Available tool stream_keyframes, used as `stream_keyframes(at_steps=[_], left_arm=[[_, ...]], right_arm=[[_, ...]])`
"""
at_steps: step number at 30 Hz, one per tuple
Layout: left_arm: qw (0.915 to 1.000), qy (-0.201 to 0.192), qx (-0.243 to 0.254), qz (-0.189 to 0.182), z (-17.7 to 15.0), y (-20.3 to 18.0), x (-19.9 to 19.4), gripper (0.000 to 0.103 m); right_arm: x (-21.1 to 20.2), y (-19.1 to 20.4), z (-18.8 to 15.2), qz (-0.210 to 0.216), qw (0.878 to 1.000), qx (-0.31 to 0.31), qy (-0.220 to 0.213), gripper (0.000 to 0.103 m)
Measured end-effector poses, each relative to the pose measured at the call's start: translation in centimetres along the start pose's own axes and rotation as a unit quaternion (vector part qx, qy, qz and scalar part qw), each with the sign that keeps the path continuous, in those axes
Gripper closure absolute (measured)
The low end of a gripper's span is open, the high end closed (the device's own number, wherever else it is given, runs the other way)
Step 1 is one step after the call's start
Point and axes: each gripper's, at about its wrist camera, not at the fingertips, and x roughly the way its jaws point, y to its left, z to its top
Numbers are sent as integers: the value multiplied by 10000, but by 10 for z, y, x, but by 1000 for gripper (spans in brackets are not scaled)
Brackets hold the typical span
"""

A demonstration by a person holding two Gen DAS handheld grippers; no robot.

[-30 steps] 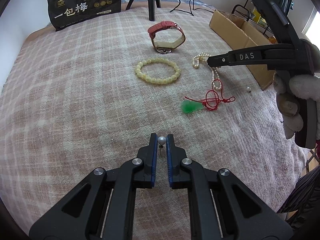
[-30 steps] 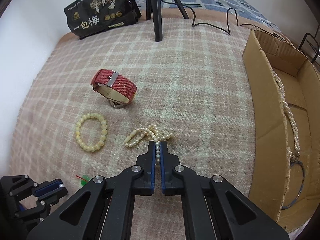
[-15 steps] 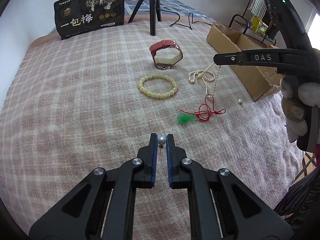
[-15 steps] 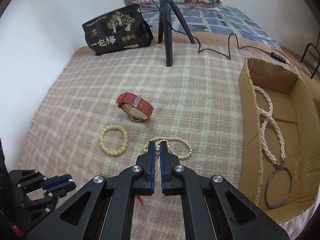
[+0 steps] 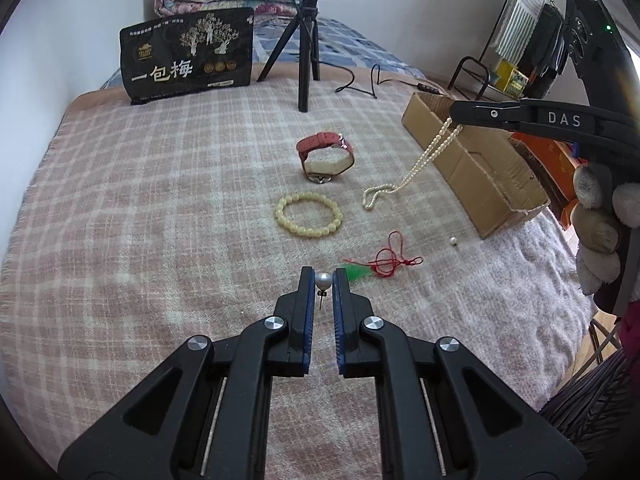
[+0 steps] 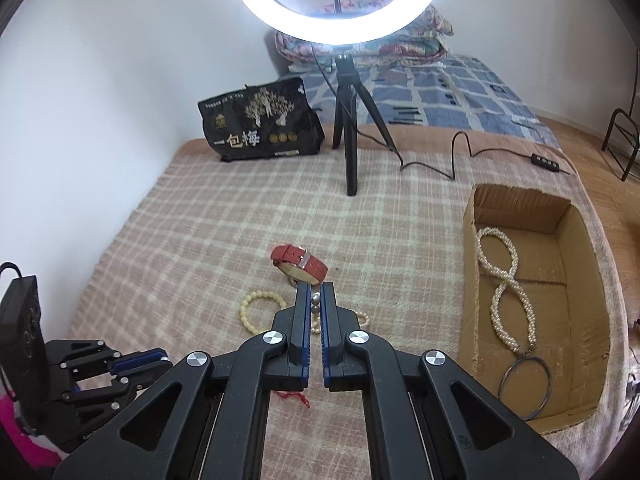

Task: Organize jewelry
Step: 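Lift and carry the pearl strand and earring toward the box with both tools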

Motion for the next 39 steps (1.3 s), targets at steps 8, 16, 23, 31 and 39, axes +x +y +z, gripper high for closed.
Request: stream_keyframes(at_steps=[8, 16, 23, 31, 39], left_arm=[[9995, -232, 120, -174, 16, -16, -16, 96], [9982, -341, 307, -397, 31, -44, -23, 96], [9955, -448, 523, -655, 51, -84, -21, 96], [9911, -573, 769, -918, 79, -135, -8, 96], [9878, -450, 1016, -1091, 95, -187, 26, 96]], right_arm=[[-39, -8, 13, 52, 9989, 44, -474, 100], [-76, -23, 22, 40, 9963, 31, -860, 100], [-111, -48, 30, -97, 9918, 184, -1263, 100], [-135, -87, 38, -280, 9868, 415, -1539, 100], [-134, -132, 39, -569, 9860, 550, -1468, 100]])
